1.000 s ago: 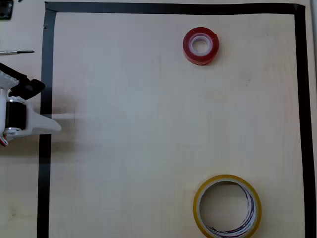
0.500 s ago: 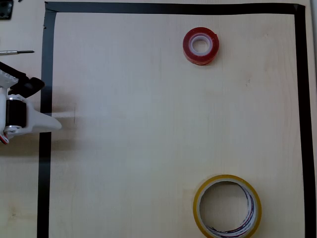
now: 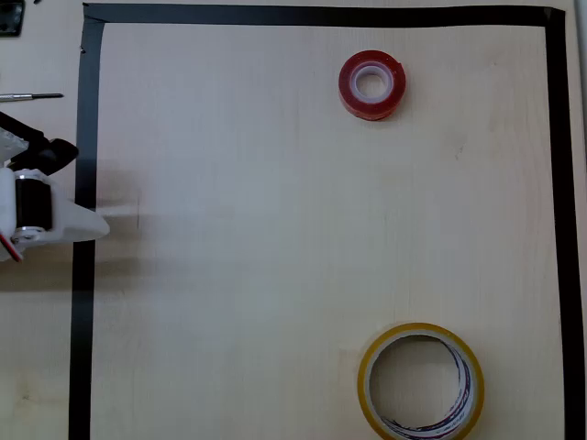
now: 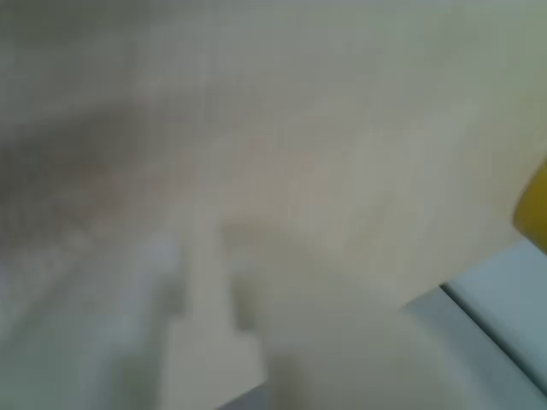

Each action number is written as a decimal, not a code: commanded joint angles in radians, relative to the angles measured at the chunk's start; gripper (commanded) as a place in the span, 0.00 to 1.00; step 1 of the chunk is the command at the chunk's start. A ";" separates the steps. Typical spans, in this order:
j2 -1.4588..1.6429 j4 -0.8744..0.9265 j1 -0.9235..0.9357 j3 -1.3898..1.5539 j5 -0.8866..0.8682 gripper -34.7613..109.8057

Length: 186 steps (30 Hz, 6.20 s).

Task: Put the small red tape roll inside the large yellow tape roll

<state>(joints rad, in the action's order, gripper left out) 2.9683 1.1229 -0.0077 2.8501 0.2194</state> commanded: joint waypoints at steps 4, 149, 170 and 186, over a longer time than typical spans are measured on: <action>-0.474 -0.040 -0.115 -0.423 0.060 0.24; -2.760 0.684 -0.284 -3.093 -0.137 0.24; -2.503 0.640 -0.160 -3.091 -0.035 0.24; -2.439 0.460 0.094 -3.091 0.117 0.24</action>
<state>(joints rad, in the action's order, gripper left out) 0.2961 1.6337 0.0276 -0.2117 0.2823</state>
